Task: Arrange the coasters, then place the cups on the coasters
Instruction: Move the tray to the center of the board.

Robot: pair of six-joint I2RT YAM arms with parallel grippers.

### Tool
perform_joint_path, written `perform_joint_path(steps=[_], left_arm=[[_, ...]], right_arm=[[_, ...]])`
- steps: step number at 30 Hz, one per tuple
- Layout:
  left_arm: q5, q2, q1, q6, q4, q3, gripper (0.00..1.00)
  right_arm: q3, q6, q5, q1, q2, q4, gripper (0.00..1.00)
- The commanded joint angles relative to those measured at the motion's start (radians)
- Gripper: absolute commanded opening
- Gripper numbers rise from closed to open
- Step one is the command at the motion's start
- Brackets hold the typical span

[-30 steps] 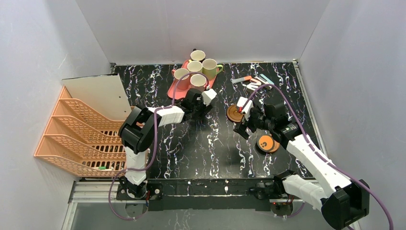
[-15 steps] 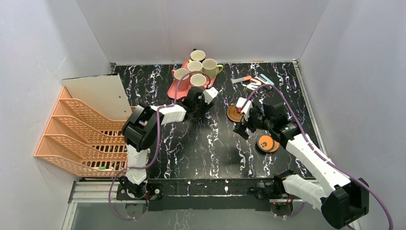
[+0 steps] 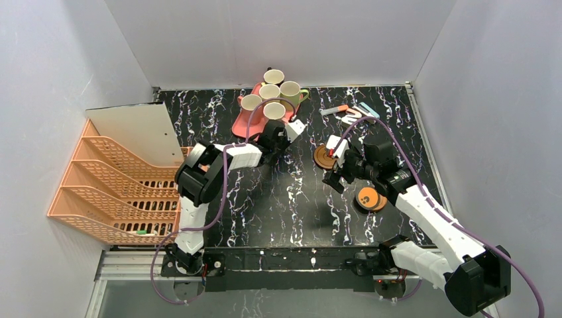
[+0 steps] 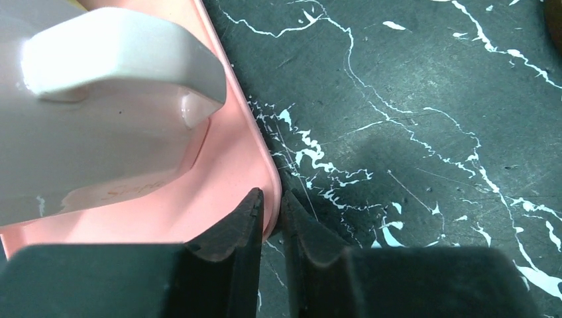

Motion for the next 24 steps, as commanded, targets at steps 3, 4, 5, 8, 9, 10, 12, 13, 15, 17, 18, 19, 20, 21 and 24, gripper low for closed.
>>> perform_joint_path(steps=[3,4,5,8,9,10,12,13,15,17,18,19,20,21,24], left_arm=[[-0.084,-0.004,0.007,0.031,-0.092,-0.090,0.07],[-0.089,-0.016,0.009,0.035,-0.092,-0.103,0.05],[-0.092,-0.030,0.012,0.037,-0.091,-0.124,0.03],[-0.097,-0.074,0.027,0.043,-0.084,-0.176,0.00],[-0.099,-0.088,0.036,0.047,-0.080,-0.196,0.00],[-0.100,-0.101,0.045,0.051,-0.078,-0.214,0.00],[-0.101,-0.133,0.064,0.063,-0.076,-0.248,0.00],[-0.101,-0.142,0.074,0.070,-0.077,-0.263,0.00],[-0.089,-0.180,0.095,0.085,-0.082,-0.299,0.00],[-0.070,-0.218,0.112,0.114,-0.082,-0.341,0.00],[-0.062,-0.237,0.117,0.132,-0.077,-0.364,0.00],[-0.057,-0.256,0.119,0.154,-0.071,-0.391,0.00],[-0.049,-0.273,0.119,0.178,-0.062,-0.419,0.00],[-0.042,-0.289,0.119,0.197,-0.057,-0.442,0.00],[-0.044,-0.314,0.119,0.231,-0.063,-0.484,0.00]], right_arm=[[-0.009,-0.015,-0.010,0.006,-0.011,0.007,0.99],[-0.009,-0.014,-0.010,0.006,-0.014,0.006,0.99],[-0.009,-0.014,-0.011,0.007,-0.016,0.006,0.99],[-0.008,-0.014,-0.014,0.006,-0.021,0.005,0.99],[-0.008,-0.013,-0.014,0.006,-0.023,0.005,0.99],[-0.008,-0.013,-0.015,0.006,-0.024,0.005,0.99],[-0.008,-0.013,-0.015,0.006,-0.026,0.005,0.99],[-0.009,-0.014,-0.015,0.006,-0.027,0.004,0.99],[-0.007,-0.013,-0.016,0.007,-0.028,0.004,0.99],[-0.007,-0.013,-0.016,0.007,-0.029,0.003,0.99],[-0.007,-0.013,-0.017,0.006,-0.030,0.003,0.99],[-0.007,-0.013,-0.017,0.006,-0.029,0.002,0.99],[-0.007,-0.013,-0.017,0.007,-0.029,0.003,0.99],[-0.006,-0.013,-0.016,0.006,-0.030,0.004,0.99],[-0.006,-0.012,-0.014,0.005,-0.027,0.003,0.99]])
